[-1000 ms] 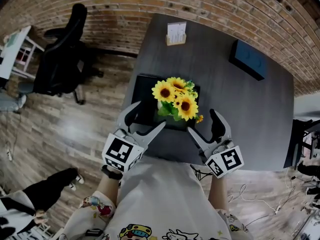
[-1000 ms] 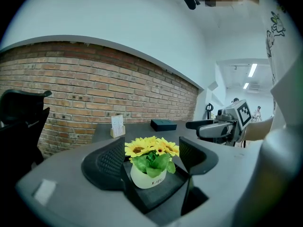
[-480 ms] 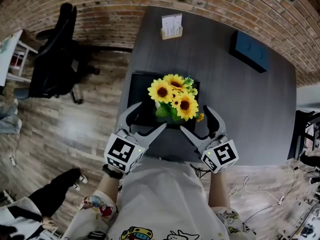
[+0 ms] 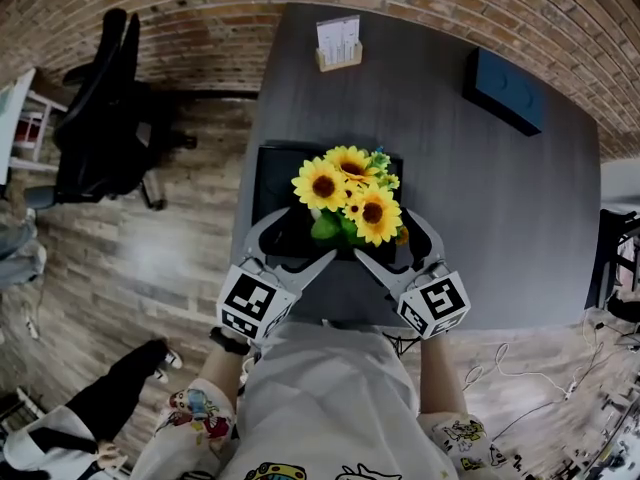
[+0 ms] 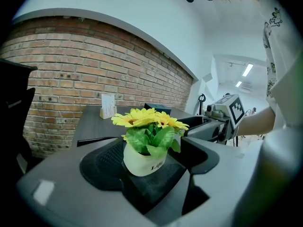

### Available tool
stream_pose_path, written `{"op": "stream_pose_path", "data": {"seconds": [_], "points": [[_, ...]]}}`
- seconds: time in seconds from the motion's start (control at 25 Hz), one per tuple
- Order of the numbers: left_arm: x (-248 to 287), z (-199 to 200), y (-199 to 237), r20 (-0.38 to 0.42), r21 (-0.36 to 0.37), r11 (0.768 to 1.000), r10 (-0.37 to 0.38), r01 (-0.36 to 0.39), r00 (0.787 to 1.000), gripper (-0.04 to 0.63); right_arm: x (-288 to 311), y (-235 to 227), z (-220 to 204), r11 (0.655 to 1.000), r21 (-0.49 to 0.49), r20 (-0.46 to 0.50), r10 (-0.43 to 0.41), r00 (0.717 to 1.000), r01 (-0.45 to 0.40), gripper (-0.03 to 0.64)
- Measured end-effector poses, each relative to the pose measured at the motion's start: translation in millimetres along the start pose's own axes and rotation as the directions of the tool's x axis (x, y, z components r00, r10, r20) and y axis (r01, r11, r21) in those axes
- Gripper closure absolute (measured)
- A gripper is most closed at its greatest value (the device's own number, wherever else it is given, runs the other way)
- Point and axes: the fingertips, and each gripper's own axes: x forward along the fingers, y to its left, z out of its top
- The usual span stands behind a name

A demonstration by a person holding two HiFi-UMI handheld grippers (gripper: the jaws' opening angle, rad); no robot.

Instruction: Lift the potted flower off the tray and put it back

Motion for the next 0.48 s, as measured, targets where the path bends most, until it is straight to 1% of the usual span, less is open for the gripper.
{"op": "stream_pose_path", "data": {"seconds": [0.24, 0.32, 0.48], "points": [[10.5, -18.7, 2.7, -0.037, 0.004, 1.0, -0.026, 0.026, 0.999, 0.212, 14.2, -2.7, -18.3, 1.0, 0.01, -0.022, 0.012, 1.0, -0.012, 0.179], [14.0, -24.6, 4.9, -0.045, 0.008, 0.999, -0.031, 0.031, 0.999, 0.212, 18.5, -3.3, -20.9, 1.0, -0.001, -0.02, 0.017, 1.0, -0.017, 0.178], [23.2, -26.4, 8.8, -0.033, 0.009, 0.999, -0.05, 0.051, 0.998, 0.212, 27.4, -6.2, -23.4, 0.998, -0.046, -0.025, 0.041, 0.999, -0.042, 0.175]]}}
